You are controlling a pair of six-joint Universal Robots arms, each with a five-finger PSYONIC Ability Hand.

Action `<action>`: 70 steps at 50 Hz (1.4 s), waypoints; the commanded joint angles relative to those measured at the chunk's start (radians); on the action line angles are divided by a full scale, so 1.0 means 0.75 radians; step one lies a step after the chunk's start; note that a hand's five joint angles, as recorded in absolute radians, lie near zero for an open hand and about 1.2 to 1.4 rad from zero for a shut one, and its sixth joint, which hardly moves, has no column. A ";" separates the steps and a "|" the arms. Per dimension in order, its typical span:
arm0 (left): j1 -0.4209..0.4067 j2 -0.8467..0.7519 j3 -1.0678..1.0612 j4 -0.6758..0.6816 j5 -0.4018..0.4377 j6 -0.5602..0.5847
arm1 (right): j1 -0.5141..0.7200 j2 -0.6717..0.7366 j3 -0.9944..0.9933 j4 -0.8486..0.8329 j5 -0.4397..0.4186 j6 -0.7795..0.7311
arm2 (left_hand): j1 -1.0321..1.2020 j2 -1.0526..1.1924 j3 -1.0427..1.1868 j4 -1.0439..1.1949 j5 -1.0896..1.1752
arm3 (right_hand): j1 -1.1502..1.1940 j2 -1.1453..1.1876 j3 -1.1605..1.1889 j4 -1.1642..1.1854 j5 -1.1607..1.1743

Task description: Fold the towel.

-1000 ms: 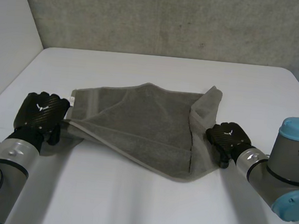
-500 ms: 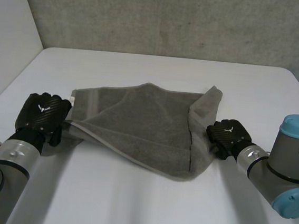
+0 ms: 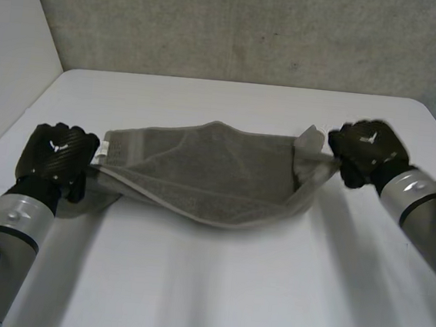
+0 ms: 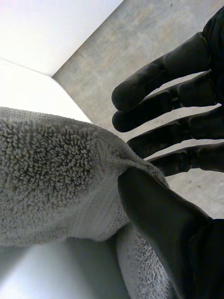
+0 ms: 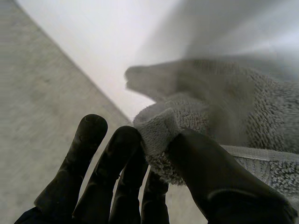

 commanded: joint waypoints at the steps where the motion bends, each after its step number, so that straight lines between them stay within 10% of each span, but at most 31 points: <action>1: 0.008 0.110 0.002 -0.043 0.002 0.027 | -0.040 -0.250 -0.100 0.348 -0.004 -0.020 | 0.003 -0.113 -0.203 -0.164 -0.317 | 0.119 0.161 0.086 0.085 0.102; 24: 0.002 0.436 -0.250 -0.260 0.008 0.389 | -0.456 -0.684 0.221 0.919 -0.083 -0.525 | 0.003 -0.113 -0.203 -0.164 -0.317 | 0.119 0.161 0.086 0.085 0.102; 35: 0.021 0.665 -0.258 -0.465 0.196 0.405 | -0.613 -0.798 0.247 1.058 -0.353 -0.589 | 0.003 -0.113 -0.203 -0.164 -0.317 | 0.119 0.161 0.086 0.085 0.102; 43: 0.145 0.346 -0.127 -0.344 0.356 0.403 | -0.589 -0.532 0.174 0.995 -0.429 -0.615 | 0.003 -0.113 -0.203 -0.164 -0.317 | 0.119 0.161 0.086 0.085 0.102; 70: 0.012 -0.828 0.939 -0.326 0.153 0.403 | -0.163 0.521 -0.630 0.535 0.064 -0.261 | 0.003 -0.113 -0.203 -0.164 -0.317 | 0.119 0.161 0.086 0.085 0.102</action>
